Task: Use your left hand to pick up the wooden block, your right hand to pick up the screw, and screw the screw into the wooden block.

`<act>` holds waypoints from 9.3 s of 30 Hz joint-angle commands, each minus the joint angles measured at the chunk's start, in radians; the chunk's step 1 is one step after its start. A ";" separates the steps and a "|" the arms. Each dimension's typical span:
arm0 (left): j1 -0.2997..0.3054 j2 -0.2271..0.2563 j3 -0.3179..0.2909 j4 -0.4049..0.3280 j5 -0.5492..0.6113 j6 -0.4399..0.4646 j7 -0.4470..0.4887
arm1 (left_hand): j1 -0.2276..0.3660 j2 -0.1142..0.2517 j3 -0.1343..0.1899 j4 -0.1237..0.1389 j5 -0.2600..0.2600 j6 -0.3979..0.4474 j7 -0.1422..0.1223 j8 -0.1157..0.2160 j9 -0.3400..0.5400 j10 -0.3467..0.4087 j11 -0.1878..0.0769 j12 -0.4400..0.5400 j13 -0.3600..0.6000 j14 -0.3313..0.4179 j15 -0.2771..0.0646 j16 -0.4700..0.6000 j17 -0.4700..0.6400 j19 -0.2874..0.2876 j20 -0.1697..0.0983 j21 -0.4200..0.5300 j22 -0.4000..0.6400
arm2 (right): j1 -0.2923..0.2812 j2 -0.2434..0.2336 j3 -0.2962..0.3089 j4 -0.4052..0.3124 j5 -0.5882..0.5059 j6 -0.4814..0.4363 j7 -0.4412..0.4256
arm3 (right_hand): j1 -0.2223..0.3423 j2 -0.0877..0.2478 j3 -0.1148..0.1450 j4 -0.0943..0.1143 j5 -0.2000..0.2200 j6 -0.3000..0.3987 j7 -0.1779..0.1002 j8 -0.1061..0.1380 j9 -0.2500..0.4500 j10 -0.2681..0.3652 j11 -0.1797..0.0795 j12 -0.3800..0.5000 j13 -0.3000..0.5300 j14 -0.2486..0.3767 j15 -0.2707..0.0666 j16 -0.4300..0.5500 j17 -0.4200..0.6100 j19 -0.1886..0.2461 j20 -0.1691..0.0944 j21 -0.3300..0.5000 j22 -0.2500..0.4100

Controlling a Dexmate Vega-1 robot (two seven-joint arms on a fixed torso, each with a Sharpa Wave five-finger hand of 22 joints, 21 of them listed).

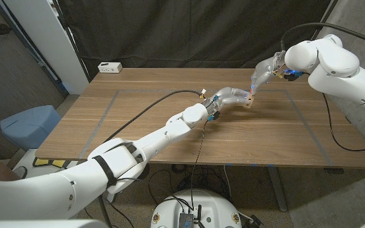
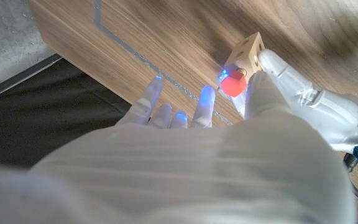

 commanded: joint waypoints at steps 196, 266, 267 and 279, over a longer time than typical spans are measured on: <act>0.030 0.025 0.012 -0.093 0.019 0.054 0.012 | -0.021 0.025 0.018 0.010 0.005 0.090 0.023 -0.001 0.002 0.012 -0.002 0.007 0.094 0.012 -0.046 -0.001 0.002 -0.003 0.001 -0.001 0.002 | -0.155 -0.099 0.147 0.058 0.132 0.297 -0.234 | 0.167 -0.033 0.072 0.018 0.018 0.067 -0.082 0.109 0.071 0.008 -0.071 0.019 0.008 0.006 -0.086 0.032 0.022 0.001 -0.084 0.014 0.005; -0.001 -0.004 0.013 -0.013 0.007 0.026 -0.005 | -0.025 0.026 0.021 0.011 0.006 0.093 0.025 -0.002 0.002 0.013 -0.002 0.007 0.094 0.014 -0.047 -0.002 0.001 -0.003 0.000 -0.001 0.002 | -0.117 -0.069 0.102 0.092 0.121 0.247 -0.209 | 0.217 -0.005 0.094 0.023 0.006 0.170 -0.031 0.209 0.110 0.070 -0.058 0.015 0.006 0.060 -0.110 0.040 0.033 0.059 -0.151 0.012 0.002; -0.002 -0.005 0.013 -0.009 0.008 0.023 -0.006 | -0.026 0.026 0.021 0.011 0.006 0.093 0.025 -0.002 0.002 0.013 -0.002 0.007 0.094 0.014 -0.047 -0.002 0.001 -0.003 0.000 -0.001 0.002 | -0.114 -0.067 0.100 0.090 0.118 0.241 -0.201 | 0.216 -0.006 0.093 0.023 0.006 0.166 -0.033 0.207 0.110 0.067 -0.056 0.014 0.006 0.057 -0.109 0.038 0.033 0.059 -0.150 0.012 0.002; -0.014 -0.014 0.013 0.021 0.007 0.005 -0.010 | -0.024 0.025 0.021 0.010 0.006 0.093 0.024 -0.003 0.002 0.013 -0.002 0.007 0.094 0.013 -0.048 -0.002 0.001 -0.003 0.000 -0.001 0.002 | -0.085 -0.050 0.078 0.073 0.077 0.175 -0.137 | 0.191 -0.027 0.082 0.029 0.002 0.073 -0.041 0.172 0.104 0.015 -0.049 0.000 0.007 0.025 -0.083 0.023 0.032 0.039 -0.120 0.005 0.003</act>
